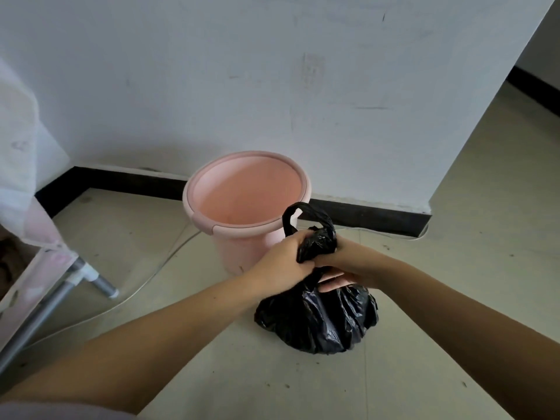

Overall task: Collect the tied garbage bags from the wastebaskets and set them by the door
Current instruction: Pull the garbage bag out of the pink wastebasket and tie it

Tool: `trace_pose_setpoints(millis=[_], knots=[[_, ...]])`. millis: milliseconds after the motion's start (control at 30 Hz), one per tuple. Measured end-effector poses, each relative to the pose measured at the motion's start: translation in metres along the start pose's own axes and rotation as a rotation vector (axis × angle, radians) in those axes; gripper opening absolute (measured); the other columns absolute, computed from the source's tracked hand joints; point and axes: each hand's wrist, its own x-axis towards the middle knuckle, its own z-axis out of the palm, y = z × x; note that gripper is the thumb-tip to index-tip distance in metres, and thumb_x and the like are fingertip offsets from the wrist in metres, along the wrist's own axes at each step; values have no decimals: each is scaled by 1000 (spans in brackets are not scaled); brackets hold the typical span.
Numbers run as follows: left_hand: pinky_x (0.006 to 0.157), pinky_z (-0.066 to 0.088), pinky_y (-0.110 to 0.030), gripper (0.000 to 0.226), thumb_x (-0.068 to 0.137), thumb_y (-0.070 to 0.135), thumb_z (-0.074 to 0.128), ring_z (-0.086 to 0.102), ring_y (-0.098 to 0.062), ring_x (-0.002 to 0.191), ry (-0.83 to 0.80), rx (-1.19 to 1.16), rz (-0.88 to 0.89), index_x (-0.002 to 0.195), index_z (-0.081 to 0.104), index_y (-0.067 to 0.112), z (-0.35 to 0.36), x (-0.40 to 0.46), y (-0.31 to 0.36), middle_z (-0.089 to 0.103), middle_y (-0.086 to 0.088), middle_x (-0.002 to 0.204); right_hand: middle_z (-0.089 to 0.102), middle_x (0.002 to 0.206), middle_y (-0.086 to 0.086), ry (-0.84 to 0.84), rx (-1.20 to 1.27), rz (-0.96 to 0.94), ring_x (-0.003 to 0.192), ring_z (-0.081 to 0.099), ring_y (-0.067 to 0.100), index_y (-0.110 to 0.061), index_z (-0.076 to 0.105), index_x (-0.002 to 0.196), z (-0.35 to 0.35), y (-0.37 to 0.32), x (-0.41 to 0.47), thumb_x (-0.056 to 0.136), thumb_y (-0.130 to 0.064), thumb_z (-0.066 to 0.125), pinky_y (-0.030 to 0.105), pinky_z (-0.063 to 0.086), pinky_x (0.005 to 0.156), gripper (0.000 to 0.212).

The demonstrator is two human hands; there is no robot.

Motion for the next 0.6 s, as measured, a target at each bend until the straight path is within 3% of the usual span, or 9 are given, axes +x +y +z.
trace_pose_setpoints(millis=[67,133,167,233,333,400,467,533,600], knots=[[64,46,-20,32,87,-1,48,58,0,57,-15,64,-32,91,62,27,-15,3,-1,64,10,73,66,115,9,-8,-44,23,98,67,31,-28,48,123,-16,-2,-3,89,-10,60,46,56,86,40],[60,45,-14,41,86,-7,42,54,7,48,16,93,-38,78,67,25,-30,6,3,64,14,71,63,123,4,-48,-102,22,107,63,30,-36,45,128,-30,-6,-8,88,-22,64,46,54,91,46],[57,43,-11,45,84,-10,40,54,8,49,36,107,-33,74,68,23,-37,6,8,64,14,72,62,125,0,-51,-146,12,112,61,26,-37,45,128,-33,-9,-11,87,-29,64,46,51,94,45],[63,46,-18,48,80,-13,38,60,3,60,68,148,2,64,66,22,-50,6,17,63,10,74,59,127,-8,12,-224,-68,117,55,13,-35,48,126,-36,-17,-15,87,-38,61,39,45,97,41],[78,47,-34,48,73,-16,41,66,-27,81,90,159,87,55,62,23,-65,8,26,63,2,82,62,121,-4,99,-190,-278,111,57,7,-16,58,116,-32,-31,-17,90,-25,60,23,41,92,28],[79,47,-36,47,69,-20,43,63,-28,85,137,173,125,53,60,22,-73,7,33,64,-5,87,62,111,-7,131,-232,-344,107,59,11,-5,61,95,-28,-34,-15,89,-16,62,23,41,95,13],[80,49,-31,43,72,-19,46,63,-19,86,235,165,139,60,63,19,-82,7,38,66,-6,88,62,108,-9,219,-239,-377,106,60,17,-5,56,80,-30,-36,-11,89,-10,59,30,41,98,12],[76,48,-15,31,84,-8,52,63,-4,78,359,36,105,75,68,17,-93,8,39,67,-1,84,62,100,0,309,7,-394,99,60,21,-8,53,75,-39,-38,-9,92,-7,51,35,44,94,18],[74,52,-16,18,89,7,59,65,-7,80,430,-202,26,86,68,23,-105,11,30,65,-3,90,60,89,5,342,386,-368,83,59,21,-11,53,81,-54,-41,-12,94,-9,43,33,48,77,17]])
